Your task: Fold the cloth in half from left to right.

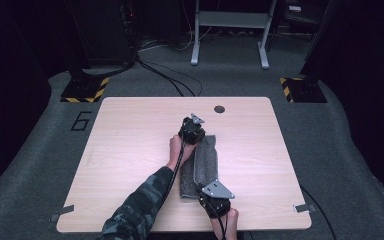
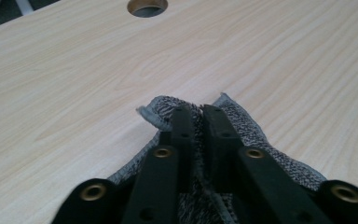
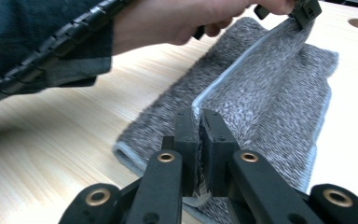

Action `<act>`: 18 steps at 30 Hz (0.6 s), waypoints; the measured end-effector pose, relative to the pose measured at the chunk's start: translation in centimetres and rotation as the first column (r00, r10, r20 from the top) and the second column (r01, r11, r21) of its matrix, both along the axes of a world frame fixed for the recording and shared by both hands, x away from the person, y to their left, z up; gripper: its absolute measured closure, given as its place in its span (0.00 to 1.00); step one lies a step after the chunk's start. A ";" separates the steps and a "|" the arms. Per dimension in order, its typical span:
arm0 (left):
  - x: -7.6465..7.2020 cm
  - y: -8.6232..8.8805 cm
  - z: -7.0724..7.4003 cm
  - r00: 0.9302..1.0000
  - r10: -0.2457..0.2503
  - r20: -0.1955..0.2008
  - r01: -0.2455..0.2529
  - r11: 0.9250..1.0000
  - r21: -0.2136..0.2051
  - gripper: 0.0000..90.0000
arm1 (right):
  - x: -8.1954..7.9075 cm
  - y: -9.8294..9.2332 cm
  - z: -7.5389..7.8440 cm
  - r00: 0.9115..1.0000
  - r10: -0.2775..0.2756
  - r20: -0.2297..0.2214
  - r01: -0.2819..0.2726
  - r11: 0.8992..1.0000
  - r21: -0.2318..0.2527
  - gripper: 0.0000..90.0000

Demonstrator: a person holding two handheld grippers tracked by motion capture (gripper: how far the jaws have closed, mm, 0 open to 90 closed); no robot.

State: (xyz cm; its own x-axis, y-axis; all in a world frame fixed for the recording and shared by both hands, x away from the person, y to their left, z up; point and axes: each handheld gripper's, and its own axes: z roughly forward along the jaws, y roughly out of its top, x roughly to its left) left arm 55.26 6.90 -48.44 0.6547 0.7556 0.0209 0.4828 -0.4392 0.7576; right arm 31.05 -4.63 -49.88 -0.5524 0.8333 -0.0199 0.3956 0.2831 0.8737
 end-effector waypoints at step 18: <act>-2.2 4.4 0.7 0.999 -0.001 -0.033 -0.001 0.998 -0.055 0.28 | -0.1 -4.4 -1.7 0.990 -0.121 -0.068 0.117 0.991 -0.058 0.85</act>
